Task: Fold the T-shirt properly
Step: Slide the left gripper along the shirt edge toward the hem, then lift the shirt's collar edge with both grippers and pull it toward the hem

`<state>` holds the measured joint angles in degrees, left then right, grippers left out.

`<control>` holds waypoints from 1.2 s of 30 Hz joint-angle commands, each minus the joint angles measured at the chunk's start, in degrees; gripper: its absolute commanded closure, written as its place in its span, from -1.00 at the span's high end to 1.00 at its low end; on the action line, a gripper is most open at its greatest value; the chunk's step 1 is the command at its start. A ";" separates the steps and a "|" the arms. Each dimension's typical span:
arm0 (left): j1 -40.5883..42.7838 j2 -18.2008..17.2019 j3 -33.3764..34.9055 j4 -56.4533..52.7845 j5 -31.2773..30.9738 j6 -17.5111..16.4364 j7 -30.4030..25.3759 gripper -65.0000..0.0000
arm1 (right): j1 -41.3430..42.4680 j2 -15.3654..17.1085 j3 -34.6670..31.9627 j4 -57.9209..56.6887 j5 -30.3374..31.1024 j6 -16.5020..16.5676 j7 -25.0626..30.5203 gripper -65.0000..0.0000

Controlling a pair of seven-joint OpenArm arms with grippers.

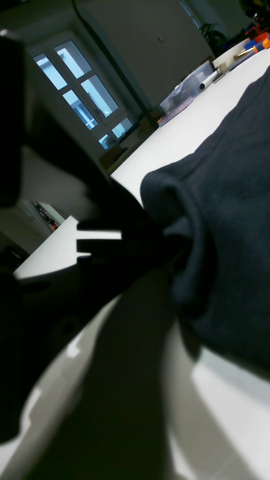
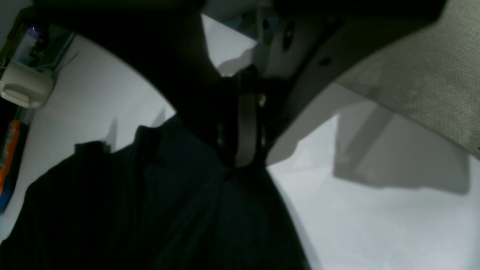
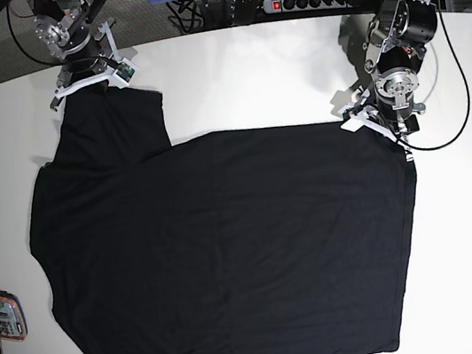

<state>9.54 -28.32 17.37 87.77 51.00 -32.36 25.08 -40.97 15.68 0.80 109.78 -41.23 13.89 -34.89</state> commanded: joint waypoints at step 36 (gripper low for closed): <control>-3.52 5.41 -21.28 10.65 -4.37 -3.64 -3.32 -1.00 | 13.85 0.19 5.58 2.44 -0.13 -0.40 2.85 -1.00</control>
<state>6.66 -22.04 -3.20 97.45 46.17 -36.91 21.10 -27.20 15.44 6.09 111.02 -40.91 14.15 -32.73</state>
